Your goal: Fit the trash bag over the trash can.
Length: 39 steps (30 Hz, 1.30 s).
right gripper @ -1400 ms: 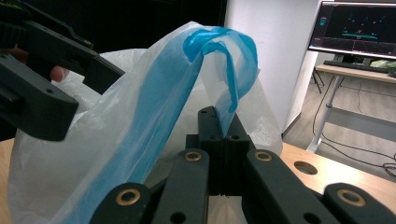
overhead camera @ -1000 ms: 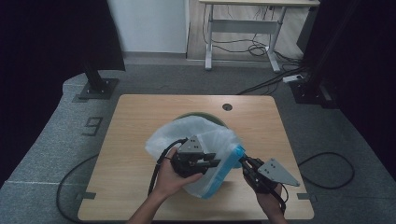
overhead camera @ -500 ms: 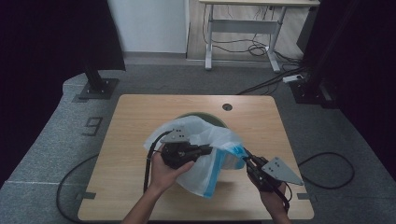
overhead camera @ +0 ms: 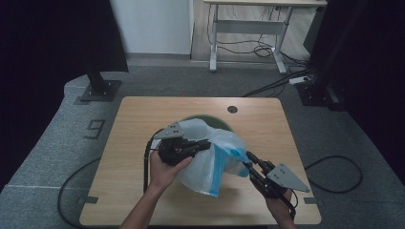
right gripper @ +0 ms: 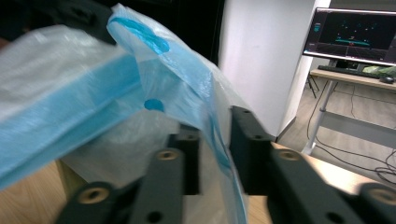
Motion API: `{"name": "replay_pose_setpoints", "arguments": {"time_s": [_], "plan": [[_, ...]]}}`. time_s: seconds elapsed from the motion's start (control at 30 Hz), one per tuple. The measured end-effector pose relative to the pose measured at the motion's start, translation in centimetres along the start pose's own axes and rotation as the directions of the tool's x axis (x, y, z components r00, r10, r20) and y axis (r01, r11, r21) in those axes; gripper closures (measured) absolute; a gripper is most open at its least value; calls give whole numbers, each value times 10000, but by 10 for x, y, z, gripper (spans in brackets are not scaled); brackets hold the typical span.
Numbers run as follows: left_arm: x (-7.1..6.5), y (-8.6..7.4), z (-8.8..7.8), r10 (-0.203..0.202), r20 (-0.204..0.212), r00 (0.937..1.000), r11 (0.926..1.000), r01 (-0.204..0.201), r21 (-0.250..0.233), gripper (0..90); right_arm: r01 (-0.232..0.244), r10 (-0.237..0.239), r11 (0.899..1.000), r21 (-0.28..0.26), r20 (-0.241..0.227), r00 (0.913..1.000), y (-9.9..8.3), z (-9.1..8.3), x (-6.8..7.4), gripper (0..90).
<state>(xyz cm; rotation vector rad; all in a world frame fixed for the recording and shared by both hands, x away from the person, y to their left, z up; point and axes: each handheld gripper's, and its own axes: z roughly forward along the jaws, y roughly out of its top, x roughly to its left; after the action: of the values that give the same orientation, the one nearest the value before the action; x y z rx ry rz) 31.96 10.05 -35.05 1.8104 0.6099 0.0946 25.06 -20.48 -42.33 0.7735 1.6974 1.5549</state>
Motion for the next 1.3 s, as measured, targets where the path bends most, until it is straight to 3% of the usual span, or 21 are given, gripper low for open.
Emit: {"name": "replay_pose_setpoints", "arguments": {"time_s": [0.1, 0.23, 0.37, 0.43, 0.53, 1.0, 1.13, 1.3], "plan": [[2, 1, 0, -125, 9, 9999, 9999, 125, -30, 898, -296, 296, 9991, -310, -2, 9996, 4, -8, 2, 628], [3, 3, 2, -267, 61, 9996, 9996, 267, -85, 898, -465, 472, 9977, -490, 120, 9988, 7, -20, 6, 627], [3, 5, 5, -296, 158, 9994, 9995, 298, -77, 898, -369, 366, 9988, -324, -91, 9993, 7, -24, 7, 715], [3, 6, 7, -331, 149, 9993, 9994, 332, -80, 897, -355, 351, 9991, -250, -135, 9993, 7, -23, 7, 809], [4, 6, 7, -360, 63, 9993, 9993, 360, -61, 898, -208, 208, 9998, -32, 39, 9998, 7, -20, 7, 887], [13, 3, -8, -210, -888, 9958, 9998, 214, 26, 898, -134, 119, 9988, 464, 313, 9994, -4, -16, -2, 888], [18, 6, -13, 153, -1435, 9895, 9999, -145, 68, 898, -86, 68, 9987, 507, 357, 9993, -4, -17, -5, 888], [28, 7, -27, 43, -1734, 9848, 9998, -79, -200, 898, -128, 106, 9981, 595, 379, 9992, -9, -14, -10, 888]]}}
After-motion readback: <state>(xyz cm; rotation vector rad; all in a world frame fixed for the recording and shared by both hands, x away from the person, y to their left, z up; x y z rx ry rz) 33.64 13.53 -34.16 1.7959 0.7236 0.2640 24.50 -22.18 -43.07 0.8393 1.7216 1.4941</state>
